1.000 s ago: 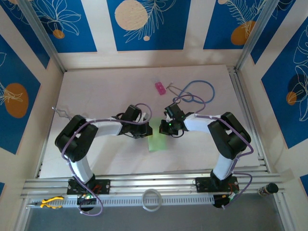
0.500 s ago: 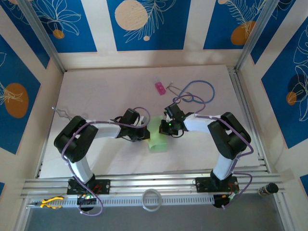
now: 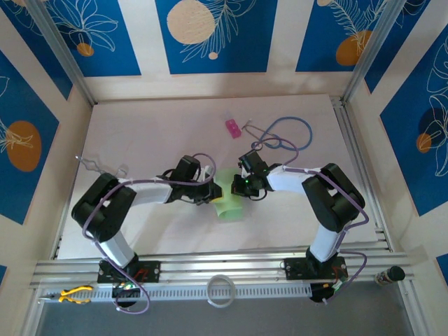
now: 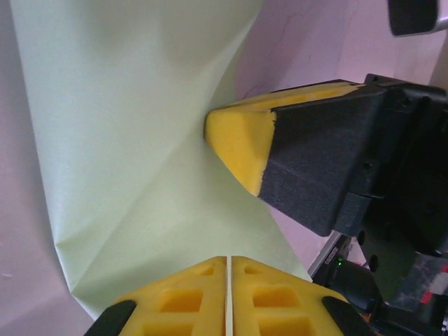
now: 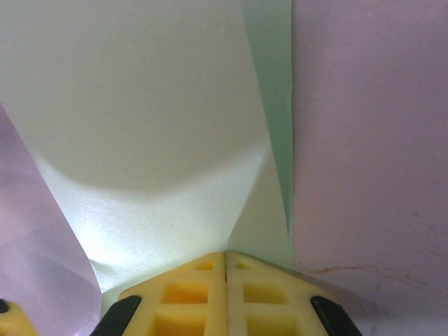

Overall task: Fold a paper plane with a square sheet of paper (pick it up from the middle)
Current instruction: First fold the square sheet of paper in half at the center of the table.

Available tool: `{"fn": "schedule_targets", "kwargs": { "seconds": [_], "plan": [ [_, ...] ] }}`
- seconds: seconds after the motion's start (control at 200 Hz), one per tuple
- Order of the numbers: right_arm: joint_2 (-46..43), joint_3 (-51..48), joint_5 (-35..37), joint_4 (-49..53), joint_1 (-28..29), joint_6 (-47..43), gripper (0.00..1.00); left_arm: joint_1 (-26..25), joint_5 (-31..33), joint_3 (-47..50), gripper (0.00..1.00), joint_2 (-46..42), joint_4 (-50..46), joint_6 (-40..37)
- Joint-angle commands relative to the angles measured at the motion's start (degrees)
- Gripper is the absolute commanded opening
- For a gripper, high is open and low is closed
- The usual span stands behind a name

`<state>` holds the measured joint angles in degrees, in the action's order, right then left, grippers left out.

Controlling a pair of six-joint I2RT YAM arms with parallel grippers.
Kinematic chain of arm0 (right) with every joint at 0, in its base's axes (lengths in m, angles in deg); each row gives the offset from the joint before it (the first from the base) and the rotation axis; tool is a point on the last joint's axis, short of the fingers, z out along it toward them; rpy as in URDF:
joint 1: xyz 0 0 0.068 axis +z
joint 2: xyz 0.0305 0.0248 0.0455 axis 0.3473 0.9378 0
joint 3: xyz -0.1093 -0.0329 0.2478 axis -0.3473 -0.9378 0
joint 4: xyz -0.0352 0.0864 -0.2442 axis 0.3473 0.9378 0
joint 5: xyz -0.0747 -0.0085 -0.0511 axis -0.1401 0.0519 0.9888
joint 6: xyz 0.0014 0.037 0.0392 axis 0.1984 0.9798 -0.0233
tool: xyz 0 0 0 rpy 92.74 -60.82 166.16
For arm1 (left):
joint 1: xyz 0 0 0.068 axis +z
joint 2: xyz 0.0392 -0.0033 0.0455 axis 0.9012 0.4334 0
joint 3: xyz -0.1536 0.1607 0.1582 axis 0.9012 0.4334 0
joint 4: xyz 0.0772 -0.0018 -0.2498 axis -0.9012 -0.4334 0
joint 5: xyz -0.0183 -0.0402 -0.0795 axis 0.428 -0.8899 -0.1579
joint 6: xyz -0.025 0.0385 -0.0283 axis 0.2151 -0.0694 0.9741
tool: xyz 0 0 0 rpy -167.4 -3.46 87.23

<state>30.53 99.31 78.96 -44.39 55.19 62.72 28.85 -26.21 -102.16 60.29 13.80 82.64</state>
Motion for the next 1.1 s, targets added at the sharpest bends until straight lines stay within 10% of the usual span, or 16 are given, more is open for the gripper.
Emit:
{"fn": "schedule_targets", "kwargs": {
  "seconds": [0.0, 1.095],
  "plan": [
    [3.90, -2.39, 4.27, 7.30, 0.65, 0.48, 0.00, -0.04, -2.59, 1.31, 0.12, 2.04, 2.82, 1.96],
    [4.52, -1.76, 5.45, 8.45, 1.25, 0.65, 0.00, -3.21, 0.58, -1.14, 0.17, -0.24, -8.12, -1.77]
  ]
}}
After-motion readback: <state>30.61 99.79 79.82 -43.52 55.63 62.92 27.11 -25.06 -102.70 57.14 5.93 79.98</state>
